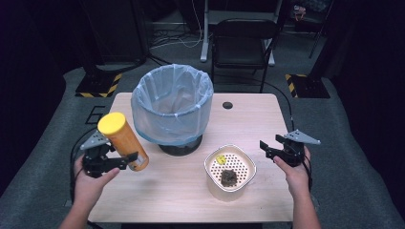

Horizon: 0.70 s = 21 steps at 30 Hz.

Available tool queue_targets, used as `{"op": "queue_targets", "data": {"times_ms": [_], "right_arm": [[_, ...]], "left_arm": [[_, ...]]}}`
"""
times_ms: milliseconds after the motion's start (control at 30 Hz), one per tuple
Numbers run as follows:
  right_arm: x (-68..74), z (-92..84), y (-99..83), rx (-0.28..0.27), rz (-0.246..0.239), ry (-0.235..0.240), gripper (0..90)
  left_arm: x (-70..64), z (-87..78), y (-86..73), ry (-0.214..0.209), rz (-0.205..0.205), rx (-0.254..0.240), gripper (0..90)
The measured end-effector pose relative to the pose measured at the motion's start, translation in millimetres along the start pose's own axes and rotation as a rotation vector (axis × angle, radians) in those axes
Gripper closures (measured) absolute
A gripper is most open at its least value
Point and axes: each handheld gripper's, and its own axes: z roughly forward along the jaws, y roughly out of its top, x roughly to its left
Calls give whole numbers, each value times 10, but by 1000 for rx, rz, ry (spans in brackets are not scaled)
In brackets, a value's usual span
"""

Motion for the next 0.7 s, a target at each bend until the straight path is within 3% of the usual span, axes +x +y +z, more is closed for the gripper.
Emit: {"op": "queue_targets", "data": {"times_ms": [67, 100, 200, 367, 400, 433, 467, 500, 533, 567, 667, 700], "right_arm": [[1, 0, -3, 0, 5, 1, 253], [2, -1, -4, 0, 8, -1, 253], [-4, -1, -10, -3, 7, -5, 253], [-28, 6, -44, 7, 23, -12, 253], [-28, 6, -44, 7, 23, -12, 253], [-38, 12, -52, 6, 29, -12, 253], [-41, 12, -53, 6, 31, -10, 253], [-44, 11, -54, 6, 34, -10, 253], [-44, 11, -54, 6, 34, -10, 253], [-54, 10, -56, 5, 31, -13, 253], [-64, 9, -59, 5, 34, -13, 253], [-71, 12, -67, 6, 39, -16, 253]], "left_arm": [[-77, -134, 216, 4, 27, -2, 243], [-77, -134, 216, 4, 27, -2, 243], [-169, -283, 539, -16, 58, -11, 243], [-236, -357, 1029, -41, 69, -11, 243], [-247, -359, 1106, -46, 71, -15, 243], [-271, -356, 1311, -63, 82, -27, 243], [-271, -356, 1311, -63, 82, -27, 243], [-291, -334, 1504, -79, 84, -42, 243], [-291, -334, 1504, -79, 84, -42, 243], [-310, -267, 1665, -86, 80, -43, 243], [-352, -159, 1797, -97, 75, -52, 243], [-391, -58, 1874, -77, 90, -55, 243]]}}
